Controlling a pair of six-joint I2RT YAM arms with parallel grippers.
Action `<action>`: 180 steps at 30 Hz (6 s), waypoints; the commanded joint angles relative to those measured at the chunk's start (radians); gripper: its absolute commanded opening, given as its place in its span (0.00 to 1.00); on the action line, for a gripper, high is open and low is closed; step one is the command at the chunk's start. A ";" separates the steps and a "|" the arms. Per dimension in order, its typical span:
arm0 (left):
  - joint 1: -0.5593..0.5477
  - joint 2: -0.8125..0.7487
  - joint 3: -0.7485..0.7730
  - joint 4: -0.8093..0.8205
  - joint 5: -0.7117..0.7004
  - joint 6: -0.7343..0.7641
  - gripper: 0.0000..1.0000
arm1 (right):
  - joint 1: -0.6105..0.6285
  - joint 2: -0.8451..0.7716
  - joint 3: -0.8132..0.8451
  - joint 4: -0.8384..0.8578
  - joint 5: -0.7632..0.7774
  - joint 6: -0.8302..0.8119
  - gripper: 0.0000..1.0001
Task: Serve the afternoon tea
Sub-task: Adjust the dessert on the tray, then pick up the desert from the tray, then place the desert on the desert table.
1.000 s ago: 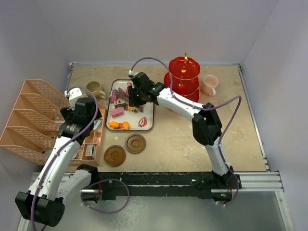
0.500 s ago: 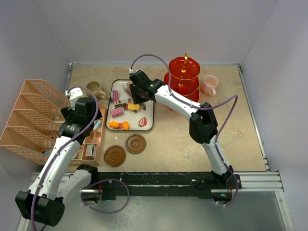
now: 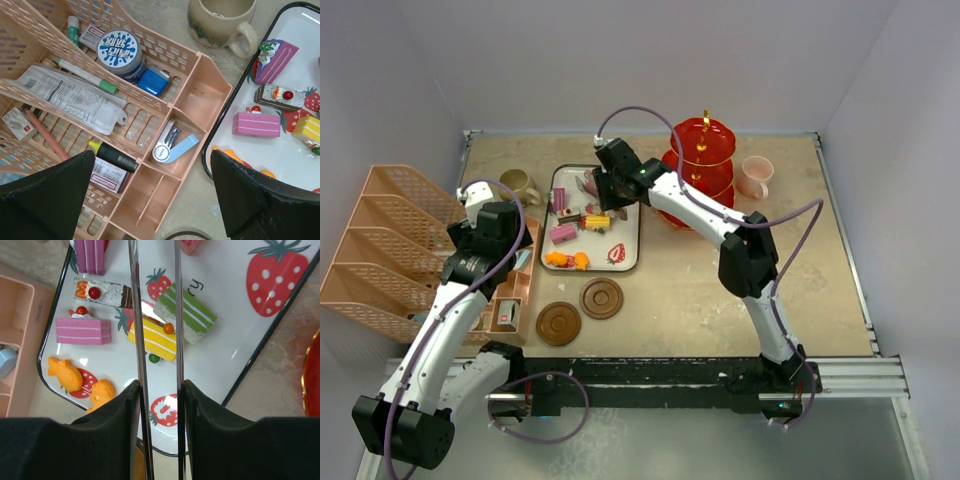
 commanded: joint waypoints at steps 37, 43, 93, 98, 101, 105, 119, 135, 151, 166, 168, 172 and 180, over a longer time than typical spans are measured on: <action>-0.004 0.003 0.004 0.039 -0.012 0.016 0.95 | -0.116 -0.063 -0.065 0.110 -0.150 0.218 0.46; -0.004 0.003 0.005 0.039 -0.011 0.016 0.95 | -0.116 -0.032 -0.026 0.113 -0.128 0.218 0.47; -0.004 0.011 0.007 0.030 -0.024 0.014 0.95 | -0.026 0.110 0.222 -0.099 0.057 0.075 0.46; -0.004 0.014 0.009 0.029 -0.022 0.013 0.95 | -0.025 0.116 0.223 -0.103 0.058 0.069 0.46; -0.004 0.012 0.009 0.029 -0.022 0.014 0.95 | -0.023 0.104 0.221 -0.104 0.067 0.069 0.42; -0.004 0.012 0.009 0.029 -0.022 0.015 0.95 | -0.022 0.057 0.188 -0.081 0.088 0.069 0.38; -0.004 0.013 0.007 0.031 -0.015 0.015 0.95 | -0.022 -0.151 -0.053 0.015 0.069 0.091 0.35; -0.004 0.017 0.006 0.035 0.001 0.017 0.95 | -0.023 -0.561 -0.532 0.154 0.017 0.171 0.35; -0.004 0.025 0.004 0.037 0.027 0.020 0.95 | -0.023 -0.847 -0.792 0.150 -0.037 0.253 0.35; -0.004 0.038 0.002 0.038 0.044 0.021 0.95 | -0.022 -1.176 -1.043 -0.067 0.010 0.419 0.35; -0.004 0.042 0.002 0.038 0.048 0.021 0.95 | -0.024 -1.208 -1.057 -0.060 0.038 0.425 0.35; -0.004 0.051 0.001 0.044 0.066 0.023 0.95 | -0.026 -1.186 -1.048 -0.128 0.100 0.437 0.36; -0.004 0.059 -0.001 0.053 0.098 0.026 0.94 | -0.112 -1.153 -1.087 -0.051 0.096 0.393 0.37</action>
